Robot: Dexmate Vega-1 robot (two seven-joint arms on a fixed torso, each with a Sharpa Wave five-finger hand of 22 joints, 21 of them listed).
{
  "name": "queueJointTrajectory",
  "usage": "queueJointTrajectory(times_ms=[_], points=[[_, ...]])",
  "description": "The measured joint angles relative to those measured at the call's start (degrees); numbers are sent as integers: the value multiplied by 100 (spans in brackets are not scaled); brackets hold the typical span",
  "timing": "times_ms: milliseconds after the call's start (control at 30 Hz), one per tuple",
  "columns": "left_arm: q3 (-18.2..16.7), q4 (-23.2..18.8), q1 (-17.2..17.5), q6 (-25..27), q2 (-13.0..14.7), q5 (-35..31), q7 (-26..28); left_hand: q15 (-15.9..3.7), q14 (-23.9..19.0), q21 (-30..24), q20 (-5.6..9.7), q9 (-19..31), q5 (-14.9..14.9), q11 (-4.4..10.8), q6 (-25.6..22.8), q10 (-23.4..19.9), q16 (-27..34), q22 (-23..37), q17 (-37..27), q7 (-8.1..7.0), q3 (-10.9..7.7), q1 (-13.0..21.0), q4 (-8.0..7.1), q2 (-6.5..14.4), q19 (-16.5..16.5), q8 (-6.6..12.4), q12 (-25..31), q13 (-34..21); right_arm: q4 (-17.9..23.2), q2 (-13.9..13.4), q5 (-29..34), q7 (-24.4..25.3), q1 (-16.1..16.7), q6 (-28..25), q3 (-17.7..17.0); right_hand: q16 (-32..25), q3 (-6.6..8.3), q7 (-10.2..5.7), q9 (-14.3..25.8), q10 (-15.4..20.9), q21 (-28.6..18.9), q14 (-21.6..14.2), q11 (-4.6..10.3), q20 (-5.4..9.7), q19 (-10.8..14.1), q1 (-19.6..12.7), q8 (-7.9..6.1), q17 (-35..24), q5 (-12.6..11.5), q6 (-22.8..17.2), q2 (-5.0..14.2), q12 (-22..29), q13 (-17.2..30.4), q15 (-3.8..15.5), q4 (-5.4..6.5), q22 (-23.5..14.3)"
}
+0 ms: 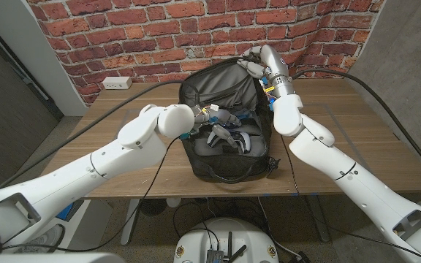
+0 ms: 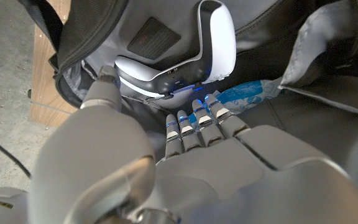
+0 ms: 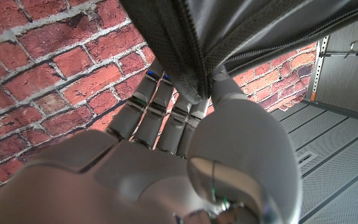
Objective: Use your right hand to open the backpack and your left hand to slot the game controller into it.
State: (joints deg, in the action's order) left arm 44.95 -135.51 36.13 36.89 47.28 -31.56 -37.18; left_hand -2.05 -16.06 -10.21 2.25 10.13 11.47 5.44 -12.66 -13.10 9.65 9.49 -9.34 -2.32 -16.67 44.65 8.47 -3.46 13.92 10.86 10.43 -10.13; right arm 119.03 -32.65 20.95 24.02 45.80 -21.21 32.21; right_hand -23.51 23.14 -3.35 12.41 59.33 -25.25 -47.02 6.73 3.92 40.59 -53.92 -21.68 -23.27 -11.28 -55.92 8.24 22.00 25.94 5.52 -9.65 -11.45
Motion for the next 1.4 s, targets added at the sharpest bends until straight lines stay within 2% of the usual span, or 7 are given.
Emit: queueJointTrajectory(times_ms=[267,300,400,467,667,800,1400], points=[[-164,-95,90,-216,164,501,256,0,0,0,0,0,0,0,0,0,0,0,0,0,0,0,0,0,0,0,0,0,31,37,39,30,0,-31,19,22,0,2,-6,0,-4,0,0,8,-8,0,0,0,1,-2,0,0,-1,0,0,0],[-384,-125,223,-304,296,653,331,0,0,0,0,0,0,0,0,0,0,0,0,0,0,0,0,0,0,0,0,0,33,43,58,57,1,-51,22,22,0,4,-6,0,-4,0,0,8,-8,0,-1,0,2,-4,0,0,-1,0,0,0],[-384,-125,223,-461,296,976,467,0,0,0,0,1,0,0,0,0,0,0,0,0,0,-22,0,23,0,0,0,0,37,57,58,57,2,-51,32,22,0,12,-6,0,-4,0,0,8,-8,-1,-10,1,5,-12,-1,0,-1,0,0,0],[-748,-126,438,-590,494,1253,570,0,0,0,0,1,0,0,0,0,0,-1,0,0,0,-22,0,23,0,0,0,0,41,66,74,71,3,-64,38,22,0,12,-6,0,-4,0,0,8,-8,-1,-20,1,6,-12,-1,0,-1,0,0,-1],[-857,-126,500,-916,553,1949,782,0,-1,0,0,1,0,0,-41,0,0,-1,0,-13,0,-22,0,23,1,0,0,0,65,79,74,71,9,-64,43,22,0,12,-5,0,-4,0,0,8,-8,-1,-20,1,22,-12,-1,0,19,0,0,-1],[-1350,-57,803,-1112,925,2423,945,0,-1,0,0,1,0,0,-62,0,0,-1,0,-1,0,-22,0,23,1,0,0,0,93,80,118,83,12,-142,45,22,0,11,-5,0,-4,0,0,8,-8,-1,-20,1,23,-11,-1,0,25,0,0,-1],[-2088,23,1402,-1775,1561,3828,1551,0,-1,-1,0,1,0,0,-62,0,0,-1,0,-1,-1,-52,0,53,1,0,0,-1,128,75,149,59,13,-224,49,43,0,1,-1,0,-61,0,0,-23,-39,-2,-12,-26,-1,-1,-1,-44,27,0,0,-1]])
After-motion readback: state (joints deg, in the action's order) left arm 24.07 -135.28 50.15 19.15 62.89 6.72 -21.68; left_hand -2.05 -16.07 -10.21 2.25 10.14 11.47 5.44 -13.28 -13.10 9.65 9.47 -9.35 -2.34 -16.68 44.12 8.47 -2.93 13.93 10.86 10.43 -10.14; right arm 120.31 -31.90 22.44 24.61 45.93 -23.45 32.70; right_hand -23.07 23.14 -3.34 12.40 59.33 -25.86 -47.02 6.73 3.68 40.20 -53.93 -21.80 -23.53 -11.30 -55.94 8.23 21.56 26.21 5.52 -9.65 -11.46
